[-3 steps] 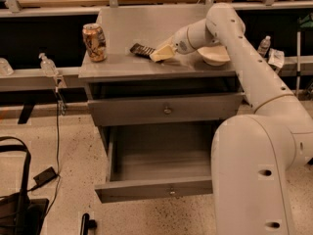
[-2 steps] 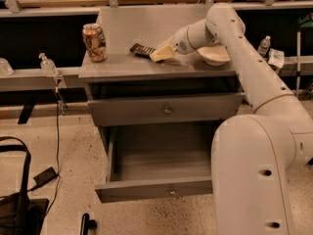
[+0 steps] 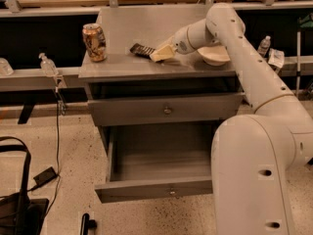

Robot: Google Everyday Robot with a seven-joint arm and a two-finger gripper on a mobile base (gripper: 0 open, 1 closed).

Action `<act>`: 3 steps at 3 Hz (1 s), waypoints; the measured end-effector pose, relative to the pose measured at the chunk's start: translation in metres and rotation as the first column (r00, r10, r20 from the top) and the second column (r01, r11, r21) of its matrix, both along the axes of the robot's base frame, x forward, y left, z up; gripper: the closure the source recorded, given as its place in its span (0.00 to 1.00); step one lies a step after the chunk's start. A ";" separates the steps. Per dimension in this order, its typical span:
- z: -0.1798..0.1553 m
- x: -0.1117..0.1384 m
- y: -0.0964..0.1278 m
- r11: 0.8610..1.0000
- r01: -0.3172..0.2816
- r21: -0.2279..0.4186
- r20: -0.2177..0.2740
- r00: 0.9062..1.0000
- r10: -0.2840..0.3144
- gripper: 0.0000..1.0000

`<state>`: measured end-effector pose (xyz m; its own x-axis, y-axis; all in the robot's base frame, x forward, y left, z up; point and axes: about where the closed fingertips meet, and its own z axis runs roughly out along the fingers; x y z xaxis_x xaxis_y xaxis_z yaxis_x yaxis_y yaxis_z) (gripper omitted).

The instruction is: Place rxbar chocolate into middle drawer

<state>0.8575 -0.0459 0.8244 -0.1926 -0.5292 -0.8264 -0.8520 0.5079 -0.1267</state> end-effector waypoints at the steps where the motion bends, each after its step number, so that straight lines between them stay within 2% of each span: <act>1: 0.000 0.000 0.000 1.000 0.000 0.000 0.000 1.000 0.000 1.00; 3: 0.000 0.000 0.000 1.000 0.000 0.000 0.000 1.000 0.000 1.00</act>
Offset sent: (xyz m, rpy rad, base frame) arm -0.2084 -0.0958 0.2230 -0.0284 -0.2251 0.0352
